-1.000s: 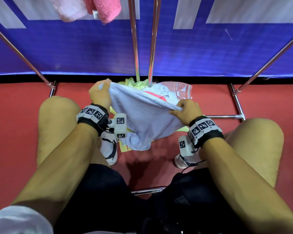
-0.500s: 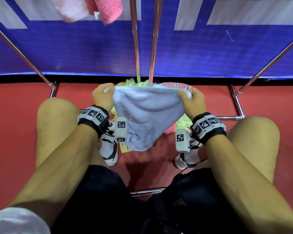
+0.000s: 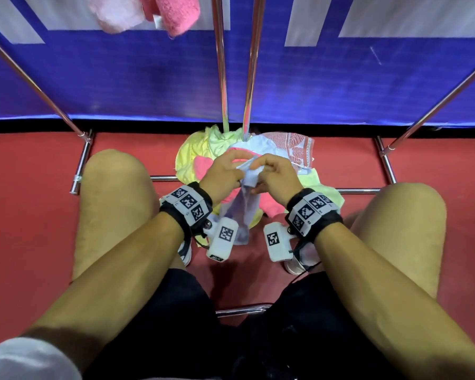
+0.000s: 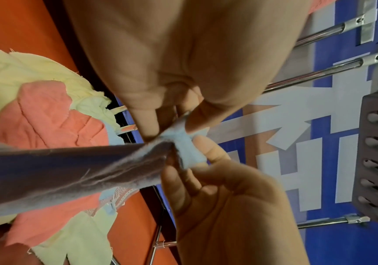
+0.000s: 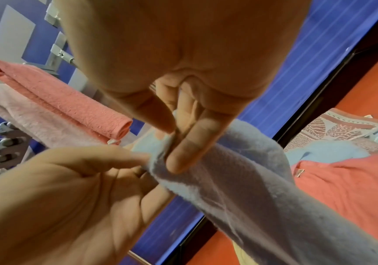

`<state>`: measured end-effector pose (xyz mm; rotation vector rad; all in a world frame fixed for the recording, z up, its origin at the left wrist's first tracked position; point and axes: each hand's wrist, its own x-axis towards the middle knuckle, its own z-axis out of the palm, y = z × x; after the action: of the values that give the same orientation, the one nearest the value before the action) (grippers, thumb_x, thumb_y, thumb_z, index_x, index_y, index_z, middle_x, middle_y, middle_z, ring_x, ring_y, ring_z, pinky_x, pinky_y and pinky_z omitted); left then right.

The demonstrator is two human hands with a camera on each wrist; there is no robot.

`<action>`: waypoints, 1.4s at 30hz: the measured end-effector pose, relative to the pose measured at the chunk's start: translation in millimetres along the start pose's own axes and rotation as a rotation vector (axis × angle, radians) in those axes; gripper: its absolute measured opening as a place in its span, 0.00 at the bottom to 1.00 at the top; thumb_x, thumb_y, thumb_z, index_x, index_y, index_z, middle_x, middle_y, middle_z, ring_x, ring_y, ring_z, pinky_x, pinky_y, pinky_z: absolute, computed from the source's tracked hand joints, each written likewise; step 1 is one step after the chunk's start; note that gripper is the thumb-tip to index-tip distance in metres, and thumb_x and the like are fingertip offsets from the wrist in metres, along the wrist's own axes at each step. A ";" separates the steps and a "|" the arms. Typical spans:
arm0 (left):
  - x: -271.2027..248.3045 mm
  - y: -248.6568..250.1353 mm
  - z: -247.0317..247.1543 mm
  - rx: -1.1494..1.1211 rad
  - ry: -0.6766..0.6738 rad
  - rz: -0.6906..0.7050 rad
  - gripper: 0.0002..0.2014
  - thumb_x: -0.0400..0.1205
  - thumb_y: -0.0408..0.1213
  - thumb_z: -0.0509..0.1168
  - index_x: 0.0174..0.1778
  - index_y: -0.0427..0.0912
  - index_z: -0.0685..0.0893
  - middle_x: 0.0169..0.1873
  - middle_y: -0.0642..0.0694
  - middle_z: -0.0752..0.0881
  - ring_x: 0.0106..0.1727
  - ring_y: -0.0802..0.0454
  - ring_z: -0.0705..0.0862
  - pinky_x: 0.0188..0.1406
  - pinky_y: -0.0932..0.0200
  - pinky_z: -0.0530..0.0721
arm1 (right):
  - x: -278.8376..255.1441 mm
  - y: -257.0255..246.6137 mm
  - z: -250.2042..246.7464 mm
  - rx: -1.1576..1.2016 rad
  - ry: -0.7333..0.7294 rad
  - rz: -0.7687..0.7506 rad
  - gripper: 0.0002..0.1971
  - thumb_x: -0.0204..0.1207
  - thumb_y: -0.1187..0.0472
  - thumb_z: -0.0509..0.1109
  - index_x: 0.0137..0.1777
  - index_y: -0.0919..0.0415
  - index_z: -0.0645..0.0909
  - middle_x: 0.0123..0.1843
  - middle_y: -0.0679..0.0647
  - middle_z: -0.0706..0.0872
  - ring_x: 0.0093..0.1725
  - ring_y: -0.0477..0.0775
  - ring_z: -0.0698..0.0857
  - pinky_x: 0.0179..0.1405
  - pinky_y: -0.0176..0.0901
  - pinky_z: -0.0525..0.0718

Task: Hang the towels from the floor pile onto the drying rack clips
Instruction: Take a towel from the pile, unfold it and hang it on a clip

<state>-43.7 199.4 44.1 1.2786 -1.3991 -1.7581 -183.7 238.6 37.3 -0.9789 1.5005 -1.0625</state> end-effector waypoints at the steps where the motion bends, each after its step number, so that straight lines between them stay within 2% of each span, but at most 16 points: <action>1: 0.7 0.8 0.6 -0.009 -0.012 -0.011 0.19 0.71 0.20 0.61 0.50 0.48 0.81 0.47 0.37 0.85 0.44 0.45 0.85 0.42 0.54 0.85 | 0.8 1.4 -2.6 0.029 0.012 -0.006 0.20 0.70 0.87 0.55 0.43 0.64 0.80 0.27 0.59 0.81 0.23 0.52 0.85 0.28 0.44 0.89; 3: 0.2 1.3 1.5 -0.004 -0.020 -0.009 0.19 0.79 0.14 0.58 0.50 0.45 0.78 0.43 0.39 0.83 0.40 0.49 0.82 0.39 0.59 0.83 | 1.6 5.8 -6.9 0.077 0.010 -0.033 0.19 0.68 0.90 0.58 0.48 0.69 0.80 0.28 0.59 0.83 0.24 0.49 0.85 0.31 0.40 0.87; 6: 0.5 -3.9 2.6 0.041 0.016 -0.014 0.17 0.83 0.15 0.56 0.48 0.44 0.76 0.38 0.38 0.79 0.37 0.46 0.78 0.38 0.54 0.79 | -0.8 13.4 -10.9 0.032 0.003 -0.088 0.15 0.69 0.87 0.67 0.53 0.73 0.81 0.30 0.57 0.81 0.24 0.39 0.79 0.32 0.29 0.82; 9: -1.0 -8.3 4.1 0.042 0.040 -0.018 0.10 0.80 0.22 0.64 0.44 0.43 0.81 0.34 0.37 0.81 0.35 0.45 0.78 0.38 0.49 0.77 | -2.2 21.6 -12.9 -0.003 0.009 -0.116 0.09 0.68 0.78 0.78 0.44 0.67 0.84 0.29 0.57 0.85 0.28 0.46 0.83 0.34 0.38 0.85; 10: -1.7 -8.9 4.4 0.038 0.044 -0.010 0.07 0.78 0.25 0.66 0.43 0.42 0.83 0.33 0.33 0.83 0.35 0.44 0.79 0.37 0.47 0.79 | -2.3 23.5 -13.0 -0.019 0.011 -0.130 0.08 0.69 0.75 0.79 0.40 0.64 0.84 0.27 0.53 0.86 0.27 0.45 0.83 0.32 0.38 0.84; 12: -2.9 -8.3 5.4 0.026 0.051 -0.004 0.05 0.79 0.25 0.69 0.43 0.40 0.86 0.42 0.22 0.86 0.40 0.39 0.83 0.41 0.41 0.86 | -2.0 25.3 -12.7 -0.053 0.023 -0.147 0.09 0.72 0.71 0.79 0.35 0.59 0.83 0.25 0.47 0.86 0.25 0.43 0.82 0.28 0.35 0.81; 15: -3.0 -6.7 5.7 -0.034 0.050 -0.003 0.04 0.83 0.25 0.68 0.48 0.36 0.87 0.50 0.23 0.88 0.45 0.38 0.88 0.45 0.48 0.91 | -0.8 24.7 -11.8 -0.070 0.056 -0.148 0.10 0.73 0.66 0.78 0.34 0.57 0.82 0.26 0.53 0.85 0.26 0.49 0.82 0.29 0.40 0.81; 18: -1.3 -6.8 4.4 -0.045 0.063 0.015 0.05 0.85 0.27 0.65 0.51 0.34 0.87 0.47 0.29 0.89 0.44 0.40 0.90 0.47 0.49 0.91 | 0.3 23.1 -11.8 -0.083 0.071 -0.134 0.10 0.75 0.65 0.77 0.35 0.58 0.81 0.26 0.54 0.84 0.25 0.49 0.82 0.27 0.38 0.81; 22: -1.3 -8.5 3.3 0.014 0.048 0.028 0.07 0.86 0.27 0.63 0.52 0.35 0.87 0.52 0.20 0.86 0.48 0.34 0.88 0.56 0.38 0.87 | 1.5 24.5 -13.6 -0.099 0.078 -0.125 0.10 0.75 0.63 0.78 0.35 0.57 0.81 0.27 0.57 0.85 0.27 0.53 0.82 0.29 0.42 0.80; 27: -6.4 -4.7 2.4 0.074 0.002 0.044 0.11 0.87 0.24 0.59 0.51 0.37 0.86 0.44 0.33 0.88 0.47 0.39 0.86 0.46 0.53 0.89 | 1.3 26.9 -10.8 -0.141 0.099 -0.118 0.09 0.70 0.54 0.79 0.33 0.49 0.81 0.28 0.59 0.85 0.28 0.56 0.83 0.32 0.47 0.80; 29: -6.8 -4.7 1.3 0.098 -0.016 0.041 0.12 0.87 0.24 0.58 0.48 0.40 0.87 0.44 0.32 0.86 0.46 0.39 0.83 0.45 0.50 0.85 | 1.0 27.2 -10.2 -0.149 0.105 -0.122 0.09 0.69 0.52 0.79 0.34 0.50 0.81 0.28 0.61 0.85 0.28 0.56 0.83 0.32 0.48 0.80; 33: -6.7 -7.4 -0.8 0.154 -0.029 0.052 0.12 0.86 0.29 0.61 0.41 0.42 0.88 0.41 0.31 0.83 0.44 0.39 0.80 0.49 0.39 0.81 | 1.3 29.7 -9.5 -0.172 0.106 -0.129 0.15 0.64 0.41 0.77 0.36 0.51 0.81 0.33 0.69 0.85 0.31 0.67 0.83 0.34 0.57 0.85; 36: -7.0 -5.6 -2.6 0.208 -0.058 0.071 0.12 0.80 0.30 0.63 0.40 0.45 0.91 0.38 0.24 0.86 0.42 0.42 0.80 0.46 0.44 0.79 | 0.5 29.6 -9.9 -0.166 0.110 -0.118 0.16 0.63 0.42 0.77 0.36 0.54 0.81 0.31 0.67 0.86 0.30 0.59 0.84 0.34 0.55 0.85; 37: -6.4 -5.4 -3.2 0.240 -0.065 0.075 0.14 0.80 0.26 0.64 0.41 0.48 0.92 0.38 0.27 0.88 0.41 0.45 0.81 0.45 0.47 0.80 | 0.5 29.9 -10.5 -0.166 0.106 -0.124 0.16 0.65 0.44 0.77 0.36 0.55 0.81 0.31 0.65 0.87 0.30 0.57 0.84 0.34 0.53 0.84; 40: -7.8 -5.5 -4.7 0.289 -0.092 0.091 0.13 0.78 0.22 0.69 0.49 0.45 0.88 0.33 0.50 0.91 0.37 0.59 0.87 0.42 0.64 0.84 | 1.0 31.2 -12.6 -0.152 0.089 -0.132 0.12 0.71 0.54 0.79 0.38 0.60 0.81 0.30 0.62 0.87 0.29 0.54 0.85 0.32 0.47 0.82; 42: -7.0 -7.2 -5.8 0.285 -0.090 0.106 0.12 0.77 0.25 0.73 0.54 0.44 0.88 0.38 0.43 0.93 0.44 0.52 0.92 0.47 0.58 0.89 | 1.3 31.0 -13.3 -0.135 0.079 -0.129 0.09 0.74 0.59 0.79 0.38 0.60 0.81 0.30 0.63 0.88 0.29 0.53 0.85 0.31 0.42 0.81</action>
<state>-34.7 205.2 39.7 1.2528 -1.7866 -1.6048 -198.9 247.9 8.7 -1.1527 1.6072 -1.1139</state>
